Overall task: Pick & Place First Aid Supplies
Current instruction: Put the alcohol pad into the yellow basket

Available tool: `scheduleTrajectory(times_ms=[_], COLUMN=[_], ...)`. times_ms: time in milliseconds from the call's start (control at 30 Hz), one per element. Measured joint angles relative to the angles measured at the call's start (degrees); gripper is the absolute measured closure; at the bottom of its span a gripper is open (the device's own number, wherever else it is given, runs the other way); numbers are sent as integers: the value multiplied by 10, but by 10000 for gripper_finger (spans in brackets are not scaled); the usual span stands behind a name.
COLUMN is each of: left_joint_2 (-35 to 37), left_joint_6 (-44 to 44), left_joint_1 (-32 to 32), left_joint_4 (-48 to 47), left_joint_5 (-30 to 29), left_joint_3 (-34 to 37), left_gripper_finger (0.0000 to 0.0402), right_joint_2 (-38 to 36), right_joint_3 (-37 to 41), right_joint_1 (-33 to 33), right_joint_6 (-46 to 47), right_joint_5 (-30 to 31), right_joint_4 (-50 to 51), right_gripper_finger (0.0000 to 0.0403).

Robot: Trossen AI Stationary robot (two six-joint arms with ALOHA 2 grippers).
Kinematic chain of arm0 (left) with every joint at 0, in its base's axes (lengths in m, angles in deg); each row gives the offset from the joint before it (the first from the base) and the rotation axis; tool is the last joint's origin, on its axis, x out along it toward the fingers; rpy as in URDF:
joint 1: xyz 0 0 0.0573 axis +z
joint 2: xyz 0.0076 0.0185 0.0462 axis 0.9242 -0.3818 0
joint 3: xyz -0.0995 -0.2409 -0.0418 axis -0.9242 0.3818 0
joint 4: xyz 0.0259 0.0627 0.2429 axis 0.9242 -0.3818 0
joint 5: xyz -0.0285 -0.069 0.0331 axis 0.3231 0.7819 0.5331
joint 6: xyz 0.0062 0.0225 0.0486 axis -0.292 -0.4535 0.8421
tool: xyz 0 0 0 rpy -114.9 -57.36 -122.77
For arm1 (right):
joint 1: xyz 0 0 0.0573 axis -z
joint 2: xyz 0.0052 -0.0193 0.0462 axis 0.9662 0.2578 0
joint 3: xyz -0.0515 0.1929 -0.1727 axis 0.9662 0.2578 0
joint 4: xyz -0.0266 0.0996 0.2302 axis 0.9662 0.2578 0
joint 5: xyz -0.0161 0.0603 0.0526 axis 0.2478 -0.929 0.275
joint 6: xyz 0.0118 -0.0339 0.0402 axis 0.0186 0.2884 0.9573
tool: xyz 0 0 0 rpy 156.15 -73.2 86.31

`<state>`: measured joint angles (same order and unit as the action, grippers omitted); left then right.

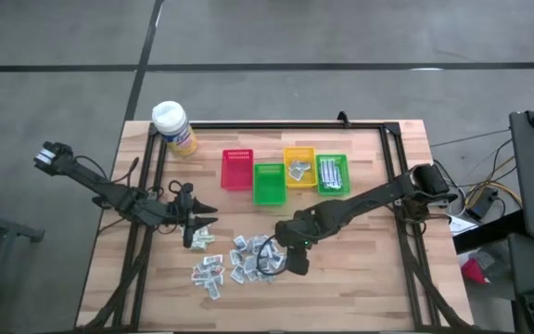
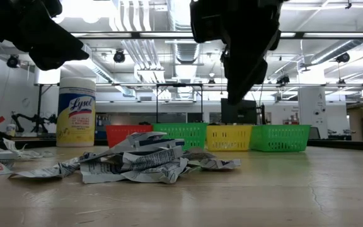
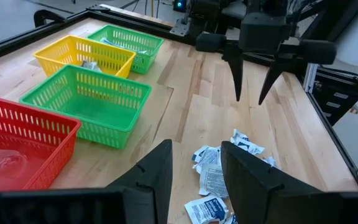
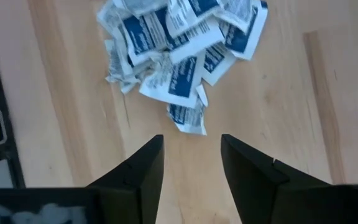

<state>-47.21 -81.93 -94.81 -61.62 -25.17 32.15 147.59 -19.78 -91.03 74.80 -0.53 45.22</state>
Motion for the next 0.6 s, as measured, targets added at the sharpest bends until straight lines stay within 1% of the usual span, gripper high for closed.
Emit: scheduleTrajectory(times_ms=[367, 600], left_joint_2=[0, 0], left_joint_6=[0, 1], left_joint_1=[0, 0], left_joint_4=[0, 0], left_joint_5=[0, 0], left_joint_3=[0, 0], left_gripper_finger=[271, 271], right_joint_2=[0, 3], right_joint_3=[5, 10], right_joint_1=[1, 3], right_joint_6=[6, 7], right_joint_5=[0, 0], right_joint_4=[-7, -15], right_gripper_finger=[235, 234])
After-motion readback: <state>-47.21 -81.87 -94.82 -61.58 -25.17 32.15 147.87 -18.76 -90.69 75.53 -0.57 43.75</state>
